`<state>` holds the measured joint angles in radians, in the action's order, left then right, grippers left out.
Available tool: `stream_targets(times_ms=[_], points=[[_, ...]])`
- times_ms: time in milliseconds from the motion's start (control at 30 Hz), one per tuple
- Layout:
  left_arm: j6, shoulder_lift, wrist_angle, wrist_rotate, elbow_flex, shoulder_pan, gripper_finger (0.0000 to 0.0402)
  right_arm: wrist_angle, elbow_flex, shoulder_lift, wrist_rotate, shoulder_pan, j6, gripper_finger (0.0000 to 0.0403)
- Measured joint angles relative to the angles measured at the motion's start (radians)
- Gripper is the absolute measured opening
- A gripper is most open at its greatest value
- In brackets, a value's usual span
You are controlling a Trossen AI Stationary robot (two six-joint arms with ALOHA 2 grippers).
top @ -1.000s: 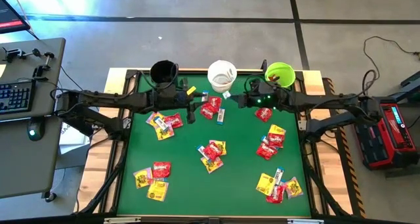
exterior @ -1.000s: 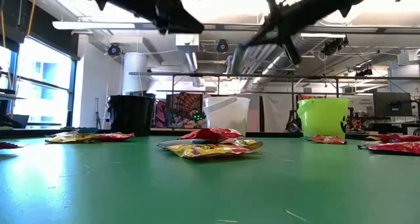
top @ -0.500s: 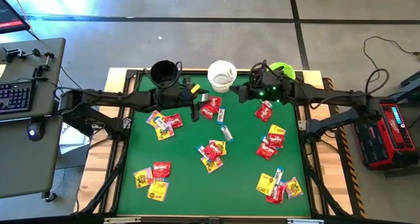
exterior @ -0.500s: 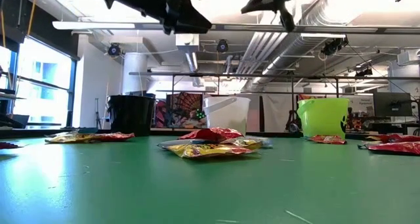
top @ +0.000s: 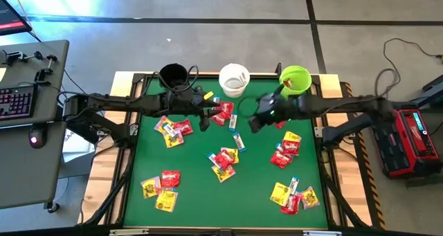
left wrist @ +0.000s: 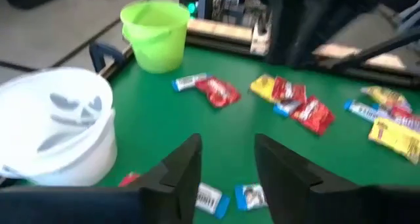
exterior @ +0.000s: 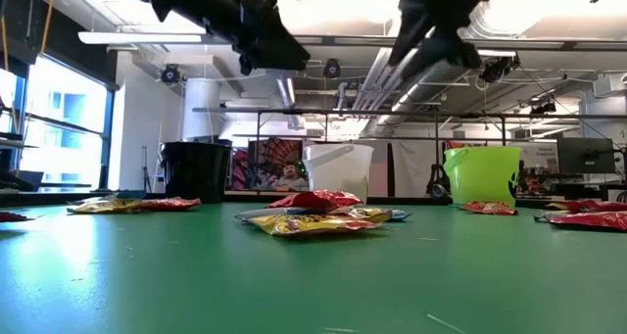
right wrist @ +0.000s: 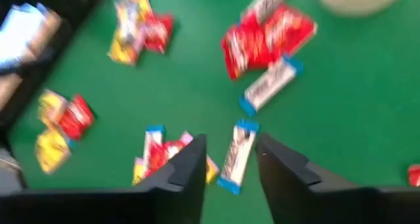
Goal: Sort candy by brand, put in halloween buckets
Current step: Put the white candy into the black bucket
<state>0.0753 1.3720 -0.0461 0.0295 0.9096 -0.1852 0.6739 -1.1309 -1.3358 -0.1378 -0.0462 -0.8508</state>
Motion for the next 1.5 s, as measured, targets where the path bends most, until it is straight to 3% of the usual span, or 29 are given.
stream_targets(times_ms=[133, 267, 400, 567, 967, 1267, 1500], points=[[0.023, -0.001, 0.016, -0.039, -0.012, -0.007, 0.0057, -0.005, 0.0, -0.115, 0.0, 0.047, -0.057, 0.0173], [0.114, -0.005, -0.049, -0.123, -0.105, -0.013, 0.0007, -0.009, 0.0, -0.202, 0.002, 0.089, -0.094, 0.0191], [0.196, -0.012, -0.149, -0.18, -0.196, -0.018, 0.0008, -0.054, 0.0, -0.266, 0.0, 0.119, -0.14, 0.0193], [0.243, -0.012, -0.157, -0.265, -0.245, -0.034, 0.0001, -0.117, 0.0, -0.36, -0.021, 0.123, -0.211, 0.0193], [0.263, -0.012, -0.136, -0.353, -0.298, -0.085, 0.0003, -0.199, -0.002, -0.498, -0.029, 0.001, -0.203, 0.0202], [0.255, -0.012, -0.111, -0.381, -0.299, -0.085, 0.0003, -0.234, -0.001, -0.535, 0.165, -0.099, -0.034, 0.0191], [0.237, -0.01, -0.071, -0.467, -0.299, -0.098, 0.0003, -0.299, 0.0, -0.552, 0.307, -0.121, 0.076, 0.0139]])
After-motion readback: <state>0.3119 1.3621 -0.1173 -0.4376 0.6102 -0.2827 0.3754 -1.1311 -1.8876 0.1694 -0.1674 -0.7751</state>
